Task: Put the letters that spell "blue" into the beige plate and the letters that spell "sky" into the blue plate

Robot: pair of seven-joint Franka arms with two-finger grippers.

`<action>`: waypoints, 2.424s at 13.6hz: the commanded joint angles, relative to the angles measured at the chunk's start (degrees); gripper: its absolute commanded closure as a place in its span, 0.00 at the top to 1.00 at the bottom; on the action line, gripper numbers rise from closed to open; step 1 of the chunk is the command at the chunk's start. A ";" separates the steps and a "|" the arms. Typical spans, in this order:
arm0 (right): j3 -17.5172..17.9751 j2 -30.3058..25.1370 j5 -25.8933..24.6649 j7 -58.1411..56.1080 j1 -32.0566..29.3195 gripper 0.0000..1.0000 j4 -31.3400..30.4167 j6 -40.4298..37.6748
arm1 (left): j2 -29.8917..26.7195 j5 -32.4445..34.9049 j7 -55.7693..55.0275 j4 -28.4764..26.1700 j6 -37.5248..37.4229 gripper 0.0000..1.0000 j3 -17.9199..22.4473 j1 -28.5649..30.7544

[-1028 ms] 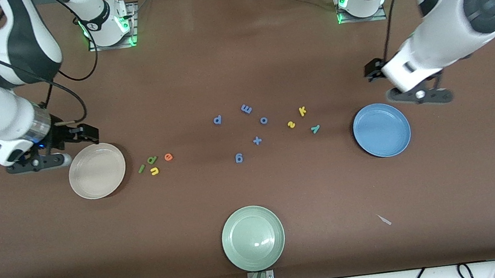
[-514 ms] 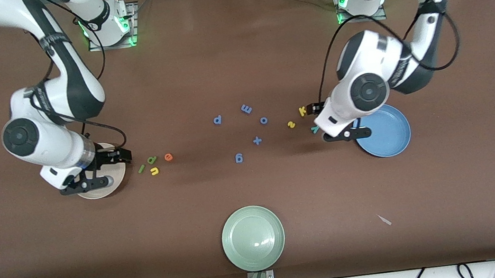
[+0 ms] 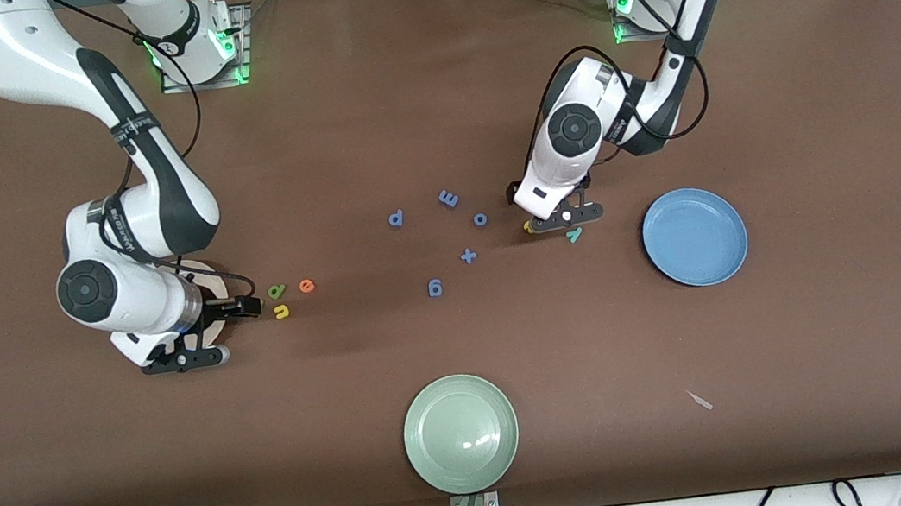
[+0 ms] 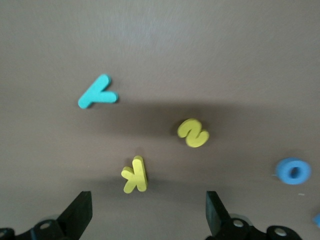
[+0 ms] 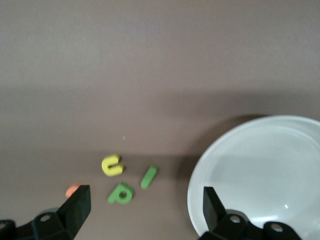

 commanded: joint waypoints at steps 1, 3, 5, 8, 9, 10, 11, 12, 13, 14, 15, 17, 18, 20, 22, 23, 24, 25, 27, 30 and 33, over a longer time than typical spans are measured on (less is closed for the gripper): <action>0.17 2.49 1.02 0.88 -0.32 0.96 2.07 2.65 | -1.88 3.08 -0.92 -5.31 6.12 0.93 0.61 -0.54; 0.17 2.84 1.02 2.97 -0.32 0.94 2.07 2.91 | -0.57 3.00 -0.92 -4.88 6.93 0.84 0.70 -0.54; 0.17 3.81 1.02 6.22 0.03 0.92 2.07 3.53 | -0.04 3.08 -0.92 -4.70 7.81 0.78 0.70 -0.54; 0.17 4.34 1.11 8.60 0.82 0.90 1.72 4.32 | 1.72 3.08 -0.92 -4.35 9.74 0.45 0.87 -0.63; 0.17 4.43 1.11 9.74 0.82 0.89 1.45 4.32 | 2.07 3.08 -0.92 -4.09 9.75 0.33 0.88 -0.63; 0.17 4.43 1.11 10.10 0.82 0.88 1.28 4.32 | 1.90 3.08 -0.92 -4.09 9.75 0.19 0.88 -0.63; 0.17 4.95 1.11 10.19 0.82 0.84 1.19 4.32 | 1.73 3.17 -0.92 -4.00 9.75 0.03 0.96 -0.54; 0.17 5.13 1.11 10.63 0.82 0.80 1.19 4.23 | 1.46 3.17 -0.92 -4.00 9.66 0.00 0.96 -0.46; 0.17 5.22 1.11 11.16 0.82 0.77 1.10 4.15 | 0.77 3.17 -0.75 -4.00 9.14 0.00 1.05 -0.46; 0.17 5.13 1.11 11.33 0.82 0.72 0.58 4.14 | -0.55 3.17 -0.49 -3.91 7.57 0.00 1.14 -0.02; 0.17 5.22 1.46 11.42 0.73 0.70 0.22 4.14 | -2.13 3.26 -0.22 -2.96 3.90 0.00 1.49 0.42; 0.17 5.13 1.99 12.21 0.73 0.69 -0.74 4.15 | -4.24 8.41 -0.04 2.12 -6.81 0.00 1.84 2.08; 0.17 5.04 1.99 12.39 0.73 0.66 -1.09 3.88 | -4.16 11.66 0.13 6.07 -13.48 0.00 1.67 3.14; 0.17 4.43 1.99 13.53 0.73 0.65 -2.41 3.79 | -3.55 14.06 3.79 11.53 -23.08 0.00 1.75 4.55; 0.17 3.99 1.99 13.53 0.65 0.62 -3.29 3.70 | -3.02 17.22 14.66 12.87 -25.32 0.00 1.76 9.79; 0.17 3.99 1.99 14.23 0.65 0.61 -3.64 3.70 | -3.02 17.32 20.38 12.96 -25.15 0.00 1.58 12.52; 0.17 3.82 1.99 15.11 0.65 0.60 -4.17 3.79 | -2.59 17.15 24.70 13.05 -24.71 0.00 1.58 13.86; 0.26 3.55 1.99 15.55 0.73 0.59 -4.70 3.71 | -1.80 17.41 26.57 13.14 -23.84 0.00 1.67 14.22; 0.17 2.59 1.99 15.47 0.65 0.58 -6.45 3.88 | 0.92 18.20 29.47 13.05 -20.59 0.00 1.67 17.10; 0.17 2.23 1.99 15.47 0.65 0.52 -7.07 4.14 | 1.73 17.68 33.36 13.05 -18.91 0.79 1.67 19.32; 0.17 2.23 1.99 15.38 0.65 0.42 -7.86 5.46 | 1.20 16.63 32.56 13.14 -19.17 1.00 0.97 18.62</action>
